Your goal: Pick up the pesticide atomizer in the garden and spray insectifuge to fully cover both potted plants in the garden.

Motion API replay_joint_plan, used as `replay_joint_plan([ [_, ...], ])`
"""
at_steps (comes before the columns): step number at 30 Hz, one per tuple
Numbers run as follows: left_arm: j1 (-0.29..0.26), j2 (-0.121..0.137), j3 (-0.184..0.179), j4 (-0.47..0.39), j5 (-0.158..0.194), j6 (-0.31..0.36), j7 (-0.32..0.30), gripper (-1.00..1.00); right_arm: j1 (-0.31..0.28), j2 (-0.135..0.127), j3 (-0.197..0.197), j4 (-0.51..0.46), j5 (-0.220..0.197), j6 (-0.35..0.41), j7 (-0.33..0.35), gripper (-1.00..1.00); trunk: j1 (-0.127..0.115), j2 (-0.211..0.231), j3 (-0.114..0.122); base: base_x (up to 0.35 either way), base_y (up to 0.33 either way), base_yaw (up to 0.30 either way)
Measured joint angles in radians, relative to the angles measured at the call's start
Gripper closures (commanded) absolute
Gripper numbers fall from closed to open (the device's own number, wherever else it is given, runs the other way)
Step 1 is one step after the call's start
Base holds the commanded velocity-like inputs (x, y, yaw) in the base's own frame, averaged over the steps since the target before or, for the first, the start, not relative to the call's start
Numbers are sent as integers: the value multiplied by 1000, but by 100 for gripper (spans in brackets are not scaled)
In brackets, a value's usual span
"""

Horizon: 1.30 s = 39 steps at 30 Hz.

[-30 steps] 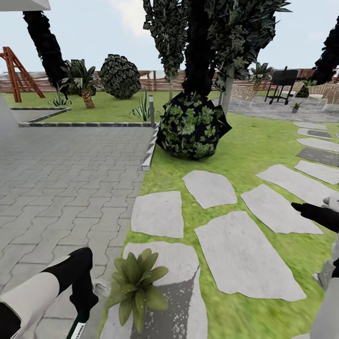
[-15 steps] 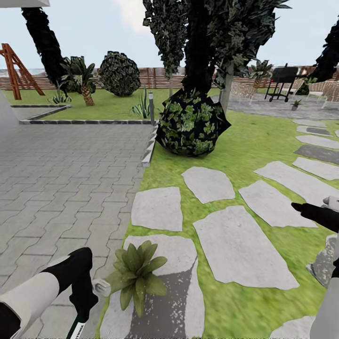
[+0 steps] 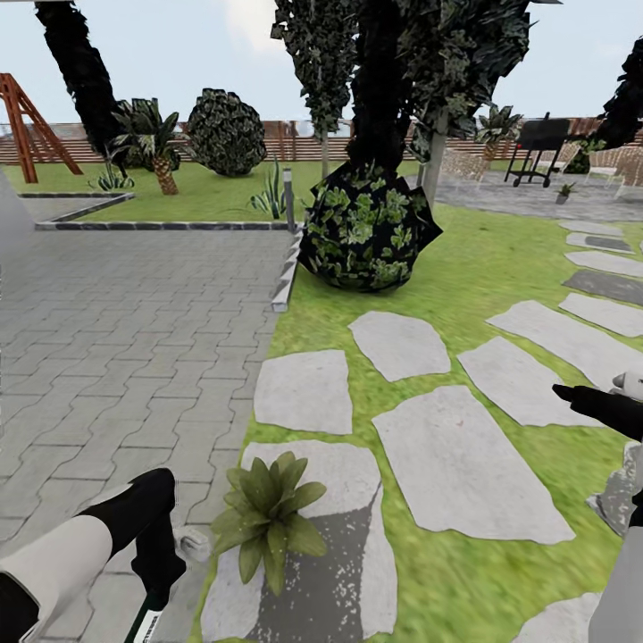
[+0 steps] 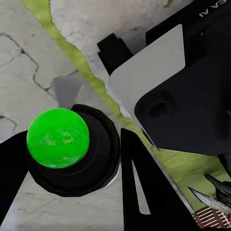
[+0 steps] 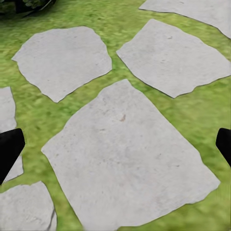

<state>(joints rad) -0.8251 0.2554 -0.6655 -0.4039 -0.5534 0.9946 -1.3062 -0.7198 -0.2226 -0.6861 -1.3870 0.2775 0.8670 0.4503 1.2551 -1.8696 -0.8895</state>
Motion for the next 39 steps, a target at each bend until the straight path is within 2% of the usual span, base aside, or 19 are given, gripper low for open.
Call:
replay_joint_plan([
  [7,-2,0,0,0,-1,0,0,100,0,0,0,-1,-1,1,0,-100,0,0,0,0,255,-17],
  [16,-5,-1,-1,-1,-2,0,0,100,0,0,0,-1,-1,2,0,-100,0,0,-6,0,29,-217],
  [22,-48,-3,-1,-2,-2,0,0,100,0,0,0,-1,-1,1,0,-100,0,0,-13,0,0,-173],
  [31,-173,-8,-2,-3,-3,-1,-1,100,0,0,-1,-1,-1,1,0,-100,0,0,-16,0,0,-18],
  [34,-189,-7,-3,-2,-3,0,-3,100,0,0,-1,-2,-1,1,0,-100,0,0,-16,0,0,0],
  [39,-177,-13,-53,-1,-2,0,-1,100,0,0,-2,-2,-1,1,0,-100,0,0,-16,0,0,-105],
])
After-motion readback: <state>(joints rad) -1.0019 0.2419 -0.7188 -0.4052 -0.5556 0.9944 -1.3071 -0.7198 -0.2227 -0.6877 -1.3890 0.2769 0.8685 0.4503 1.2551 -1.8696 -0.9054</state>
